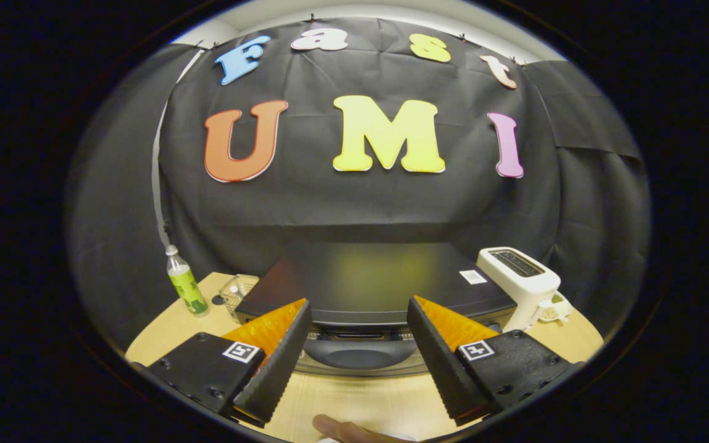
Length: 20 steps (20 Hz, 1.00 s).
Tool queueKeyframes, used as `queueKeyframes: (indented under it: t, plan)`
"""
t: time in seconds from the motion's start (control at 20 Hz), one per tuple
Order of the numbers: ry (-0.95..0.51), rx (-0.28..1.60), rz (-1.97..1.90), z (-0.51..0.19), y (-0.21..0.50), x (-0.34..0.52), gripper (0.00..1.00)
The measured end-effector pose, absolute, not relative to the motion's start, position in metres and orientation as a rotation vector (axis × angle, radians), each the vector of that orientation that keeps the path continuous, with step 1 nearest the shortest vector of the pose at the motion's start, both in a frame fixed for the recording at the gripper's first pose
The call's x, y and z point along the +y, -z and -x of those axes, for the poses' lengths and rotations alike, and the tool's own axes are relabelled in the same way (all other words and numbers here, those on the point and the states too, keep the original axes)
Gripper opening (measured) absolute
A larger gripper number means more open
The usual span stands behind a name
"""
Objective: Open the toaster oven, put the food inside, and close the toaster oven door.
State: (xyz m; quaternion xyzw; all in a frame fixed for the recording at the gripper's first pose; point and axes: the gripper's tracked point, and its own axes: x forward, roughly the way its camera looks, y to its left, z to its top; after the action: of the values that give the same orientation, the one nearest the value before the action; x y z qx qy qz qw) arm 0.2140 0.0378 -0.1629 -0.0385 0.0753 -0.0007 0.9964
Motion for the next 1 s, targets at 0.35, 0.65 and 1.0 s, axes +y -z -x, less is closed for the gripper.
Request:
queueKeyframes:
  t: [0.35, 0.65, 1.0]
  plan:
    - [0.045, 0.096, 0.038, -0.225, 0.174, 0.028, 1.0]
    - [-0.005, 0.147, 0.098, -0.209, 0.191, 0.029, 1.0]
    - [-0.049, 0.332, 0.039, -0.171, 0.213, 0.024, 1.0]
